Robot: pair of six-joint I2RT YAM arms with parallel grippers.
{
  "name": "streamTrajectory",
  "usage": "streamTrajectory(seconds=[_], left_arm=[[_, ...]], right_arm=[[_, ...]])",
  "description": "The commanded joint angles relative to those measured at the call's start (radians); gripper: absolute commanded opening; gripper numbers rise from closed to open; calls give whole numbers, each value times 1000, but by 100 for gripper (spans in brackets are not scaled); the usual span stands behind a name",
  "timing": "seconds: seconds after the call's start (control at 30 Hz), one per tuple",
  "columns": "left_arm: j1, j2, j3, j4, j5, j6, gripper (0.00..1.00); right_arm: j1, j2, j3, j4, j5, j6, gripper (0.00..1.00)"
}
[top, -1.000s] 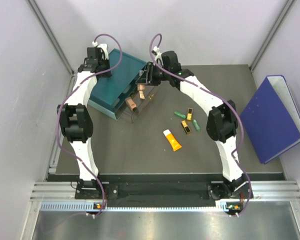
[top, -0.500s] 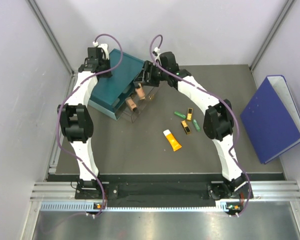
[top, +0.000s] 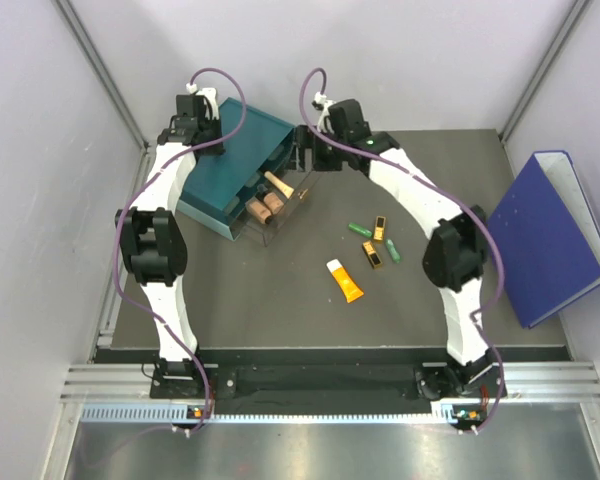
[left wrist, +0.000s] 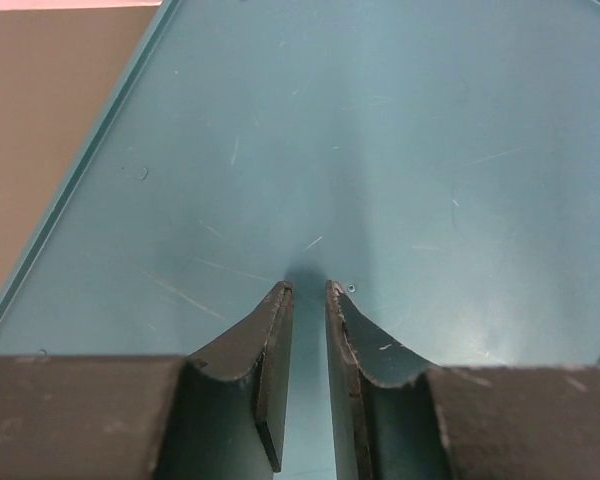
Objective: Organize the makeup
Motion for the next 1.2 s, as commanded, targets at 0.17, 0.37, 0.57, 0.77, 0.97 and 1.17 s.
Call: streamTrajectory(seconds=[0.17,0.37,0.57,0.77,0.97,1.17], left_arm=[[-1,62,-69,-204,12,-18,26],[-1,64,-78,-205,21,-18,26],[-1,61,-91,-208,29,-16,26],[-1,52,-97,-220,17,-9,26],[-1,48,-98,-225,11,1,27],[-1,53,-94,-224,21,-1,27]], right_arm=[[5,-430,-456,-242,201,-333,82],[26,-395,-630,-287,145,-365,80],[77,-249,-587,-340,111,-399,81],[102,-143,-529,-377,99,-432,81],[137,-62,-513,-425,125,-449,68],[154,10,-473,-483,171,-472,11]])
